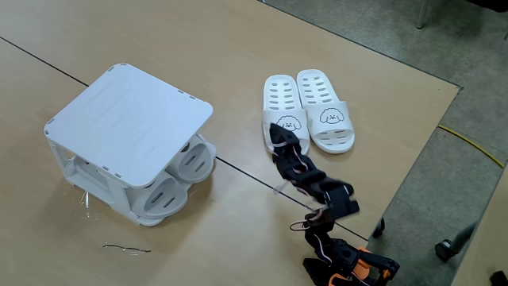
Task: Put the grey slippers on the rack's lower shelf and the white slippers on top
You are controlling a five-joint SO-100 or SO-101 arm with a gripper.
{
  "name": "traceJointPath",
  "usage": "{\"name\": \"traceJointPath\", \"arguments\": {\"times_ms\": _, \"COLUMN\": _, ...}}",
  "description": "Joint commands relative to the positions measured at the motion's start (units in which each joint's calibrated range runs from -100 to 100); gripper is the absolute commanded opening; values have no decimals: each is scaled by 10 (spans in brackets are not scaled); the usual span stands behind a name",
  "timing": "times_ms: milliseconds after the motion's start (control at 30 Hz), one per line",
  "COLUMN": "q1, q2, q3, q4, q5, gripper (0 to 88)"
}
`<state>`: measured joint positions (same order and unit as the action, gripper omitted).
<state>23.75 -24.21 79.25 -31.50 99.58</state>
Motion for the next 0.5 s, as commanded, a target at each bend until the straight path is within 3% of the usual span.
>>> {"name": "traceJointPath", "arguments": {"times_ms": 0, "q1": 4, "q2": -144, "q3": 112, "q4": -12, "q5": 4, "gripper": 8}}
{"name": "traceJointPath", "arguments": {"times_ms": 133, "q1": 6, "q2": -114, "q3": 182, "q4": -96, "q5": 4, "gripper": 8}}
{"name": "traceJointPath", "arguments": {"times_ms": 467, "q1": 41, "q2": 205, "q3": 195, "q4": -398, "q5": 4, "gripper": 8}}
